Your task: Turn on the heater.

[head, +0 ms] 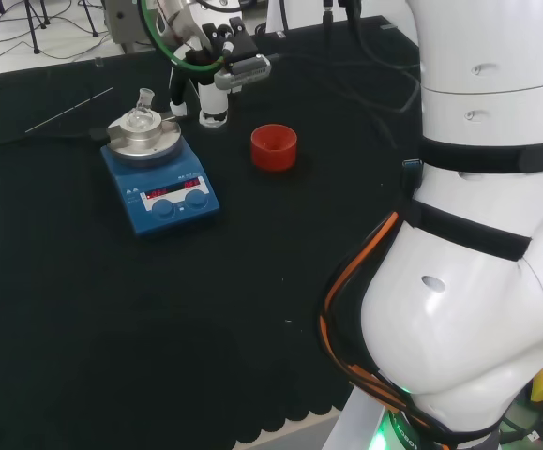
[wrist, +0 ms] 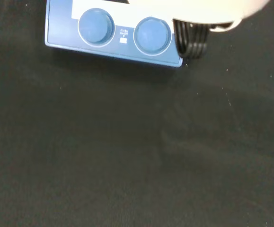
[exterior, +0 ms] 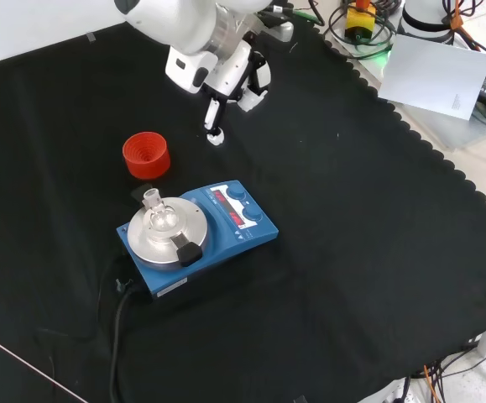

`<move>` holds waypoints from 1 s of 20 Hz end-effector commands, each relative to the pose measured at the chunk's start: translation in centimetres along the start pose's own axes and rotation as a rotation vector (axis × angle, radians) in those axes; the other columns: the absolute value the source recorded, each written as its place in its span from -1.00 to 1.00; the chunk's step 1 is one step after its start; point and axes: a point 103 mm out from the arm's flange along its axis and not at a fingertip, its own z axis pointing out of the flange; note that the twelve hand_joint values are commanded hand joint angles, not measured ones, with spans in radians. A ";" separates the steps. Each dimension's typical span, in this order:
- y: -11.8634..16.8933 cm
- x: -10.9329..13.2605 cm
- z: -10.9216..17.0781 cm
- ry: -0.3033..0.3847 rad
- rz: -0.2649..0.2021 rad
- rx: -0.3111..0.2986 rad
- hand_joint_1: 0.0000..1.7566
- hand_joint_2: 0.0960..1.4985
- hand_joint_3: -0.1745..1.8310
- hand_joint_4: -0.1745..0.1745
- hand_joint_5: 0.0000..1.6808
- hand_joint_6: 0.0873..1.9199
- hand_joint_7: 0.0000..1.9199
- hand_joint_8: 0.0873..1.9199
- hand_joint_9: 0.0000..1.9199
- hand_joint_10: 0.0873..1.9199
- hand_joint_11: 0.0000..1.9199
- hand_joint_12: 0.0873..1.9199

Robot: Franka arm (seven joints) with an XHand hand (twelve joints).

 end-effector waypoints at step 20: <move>1.5 4.6 3.8 -0.061 -0.045 0.079 0.71 -0.26 0.31 -0.14 -0.68 -0.53 0.92 0.88 1.00 0.88 1.00 0.80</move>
